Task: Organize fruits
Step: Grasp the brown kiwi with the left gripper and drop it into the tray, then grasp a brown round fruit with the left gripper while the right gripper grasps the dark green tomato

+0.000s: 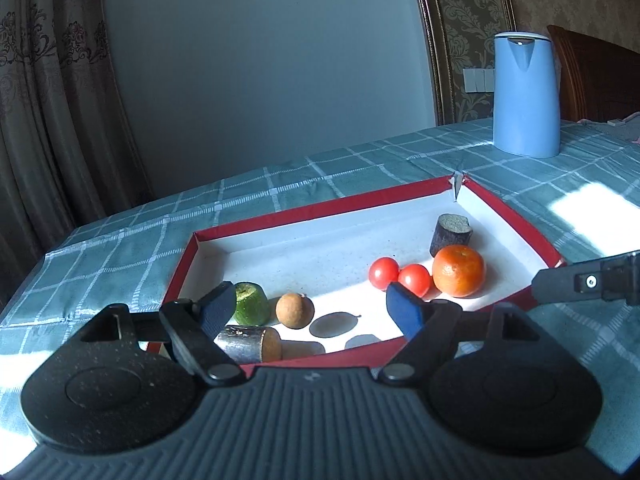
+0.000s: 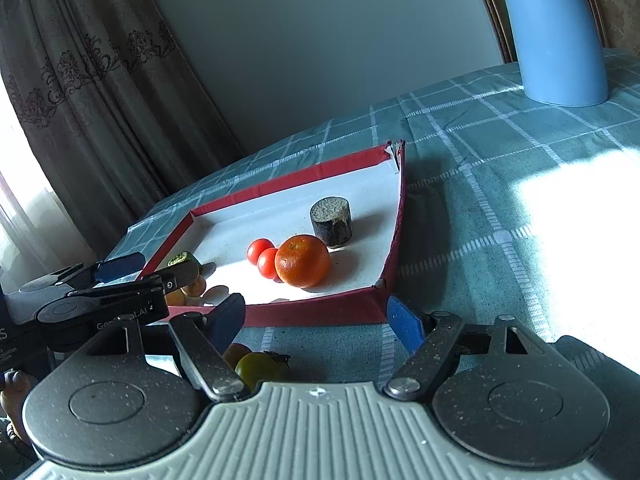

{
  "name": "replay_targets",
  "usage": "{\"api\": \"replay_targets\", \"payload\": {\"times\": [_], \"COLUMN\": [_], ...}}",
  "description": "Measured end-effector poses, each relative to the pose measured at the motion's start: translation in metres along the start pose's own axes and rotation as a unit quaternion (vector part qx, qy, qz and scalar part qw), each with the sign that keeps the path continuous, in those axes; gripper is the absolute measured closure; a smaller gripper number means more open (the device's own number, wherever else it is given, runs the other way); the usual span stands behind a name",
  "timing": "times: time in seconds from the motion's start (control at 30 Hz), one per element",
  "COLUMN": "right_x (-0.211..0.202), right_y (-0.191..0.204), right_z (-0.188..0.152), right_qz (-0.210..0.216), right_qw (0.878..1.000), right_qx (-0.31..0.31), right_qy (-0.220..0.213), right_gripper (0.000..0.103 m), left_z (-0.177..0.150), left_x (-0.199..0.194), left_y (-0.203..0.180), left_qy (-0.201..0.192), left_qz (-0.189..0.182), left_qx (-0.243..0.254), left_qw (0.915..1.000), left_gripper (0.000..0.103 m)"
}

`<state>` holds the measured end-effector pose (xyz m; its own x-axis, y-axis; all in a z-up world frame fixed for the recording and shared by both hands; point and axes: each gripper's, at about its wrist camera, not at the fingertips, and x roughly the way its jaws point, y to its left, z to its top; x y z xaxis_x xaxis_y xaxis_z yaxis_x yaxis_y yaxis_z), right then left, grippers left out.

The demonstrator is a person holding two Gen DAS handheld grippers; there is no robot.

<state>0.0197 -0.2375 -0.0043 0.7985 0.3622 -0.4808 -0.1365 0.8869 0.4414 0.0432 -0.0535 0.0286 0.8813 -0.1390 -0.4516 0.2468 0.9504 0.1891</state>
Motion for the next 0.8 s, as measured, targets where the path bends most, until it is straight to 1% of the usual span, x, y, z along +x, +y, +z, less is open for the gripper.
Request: {"api": "replay_targets", "payload": {"times": [0.1, 0.17, 0.2, 0.23, 0.3, 0.4, 0.43, 0.47, 0.57, 0.63, 0.7, 0.77, 0.8], "right_x": [-0.001, -0.001, -0.002, -0.003, -0.004, -0.002, -0.002, -0.002, -0.003, -0.002, -0.002, -0.002, -0.002], "right_y": [-0.003, -0.003, -0.002, -0.001, -0.001, -0.001, 0.000, 0.000, 0.000, -0.002, -0.001, -0.001, -0.001], "right_z": [0.001, 0.001, 0.001, 0.001, 0.001, 0.001, 0.001, 0.001, 0.001, 0.002, 0.001, 0.001, 0.002], "right_qz": [0.003, 0.006, 0.006, 0.005, 0.006, 0.006, 0.005, 0.004, 0.004, 0.005, 0.004, 0.003, 0.003], "right_qw": [1.000, 1.000, 1.000, 1.000, 1.000, 1.000, 1.000, 1.000, 1.000, 1.000, 1.000, 1.000, 1.000], "right_qx": [0.009, 0.006, 0.003, -0.001, -0.005, -0.007, -0.008, -0.010, -0.007, -0.004, -0.006, -0.008, -0.006], "right_qy": [0.000, 0.002, 0.001, 0.000, 0.000, 0.005, 0.007, 0.007, 0.004, 0.005, 0.007, 0.006, 0.007], "right_gripper": [0.025, 0.025, 0.025, 0.025, 0.025, 0.025, 0.025, 0.025, 0.025, 0.025, 0.025, 0.025, 0.025], "left_z": [-0.010, -0.017, -0.019, -0.022, -0.026, -0.026, -0.027, -0.027, -0.028, -0.028, -0.031, -0.032, -0.031], "left_x": [-0.014, -0.021, -0.023, -0.025, -0.026, -0.024, -0.024, -0.026, -0.029, -0.024, -0.015, -0.014, -0.013], "left_y": [-0.011, -0.022, -0.028, -0.035, -0.044, -0.048, -0.050, -0.051, -0.051, -0.053, -0.058, -0.058, -0.057], "left_qy": [-0.008, -0.009, -0.010, -0.010, -0.012, -0.004, -0.002, -0.005, -0.006, 0.006, 0.026, 0.029, 0.031], "left_qz": [-0.028, -0.060, -0.065, -0.062, -0.065, -0.087, -0.094, -0.099, -0.121, -0.124, -0.125, -0.130, -0.135], "left_qx": [0.020, 0.047, 0.062, 0.076, 0.099, 0.107, 0.110, 0.114, 0.117, 0.120, 0.138, 0.144, 0.142], "left_qw": [0.9994, 0.9970, 0.9959, 0.9951, 0.9928, 0.9904, 0.9894, 0.9886, 0.9857, 0.9850, 0.9821, 0.9806, 0.9801], "left_gripper": [0.024, 0.028, 0.033, 0.035, 0.035, 0.036, 0.039, 0.041, 0.041, 0.043, 0.045, 0.046, 0.049]}}
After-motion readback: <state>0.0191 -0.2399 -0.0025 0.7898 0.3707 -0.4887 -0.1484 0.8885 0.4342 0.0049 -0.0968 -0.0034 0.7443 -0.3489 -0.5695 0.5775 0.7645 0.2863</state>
